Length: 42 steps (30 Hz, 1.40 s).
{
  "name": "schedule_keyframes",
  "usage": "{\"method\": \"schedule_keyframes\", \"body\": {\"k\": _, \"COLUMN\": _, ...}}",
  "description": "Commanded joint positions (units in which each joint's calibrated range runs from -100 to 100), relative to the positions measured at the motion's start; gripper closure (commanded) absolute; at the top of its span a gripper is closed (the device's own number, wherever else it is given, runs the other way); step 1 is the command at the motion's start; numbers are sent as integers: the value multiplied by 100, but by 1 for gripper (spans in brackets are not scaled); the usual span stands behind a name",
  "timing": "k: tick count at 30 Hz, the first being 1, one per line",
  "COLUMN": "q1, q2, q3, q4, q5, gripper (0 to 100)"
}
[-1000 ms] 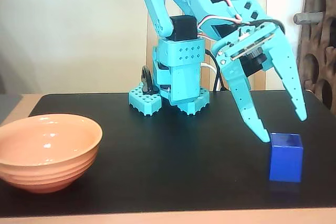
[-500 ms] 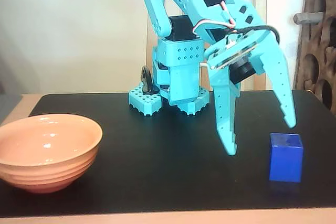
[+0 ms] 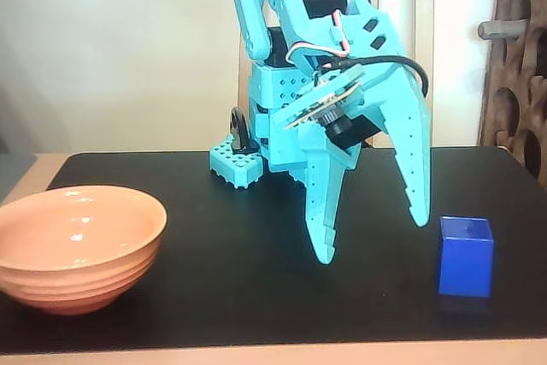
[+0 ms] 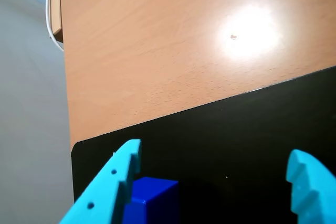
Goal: Place the blue cube in the orange bowl.
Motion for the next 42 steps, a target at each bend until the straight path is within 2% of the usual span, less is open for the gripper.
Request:
{"method": "schedule_keyframes", "body": {"k": 1, "q1": -284, "q2": -272, "q3": -110, "q4": -224, "q5": -74, "gripper": 68}}
{"method": "schedule_keyframes", "body": {"k": 7, "q1": -1267, "q2": -187, "q3": -73, "q4": -224, "q5": -74, "gripper": 68}}
{"method": "schedule_keyframes", "body": {"k": 17, "q1": -2069, "q2": -170, "q3": -37, "q4": -224, "q5": -74, "gripper": 68}}
{"method": "schedule_keyframes", "body": {"k": 25, "q1": -2109, "q2": 137, "q3": -37, "q4": -233, "q5": -111, "gripper": 68}}
{"method": "schedule_keyframes", "body": {"k": 32, "q1": -1658, "q2": 273, "q3": -19, "q4": -233, "q5": -111, "gripper": 68}}
{"method": "schedule_keyframes", "body": {"k": 42, "q1": -1538, "q2": 733, "q3": -19, "q4": -241, "q5": -116, "gripper": 68}}
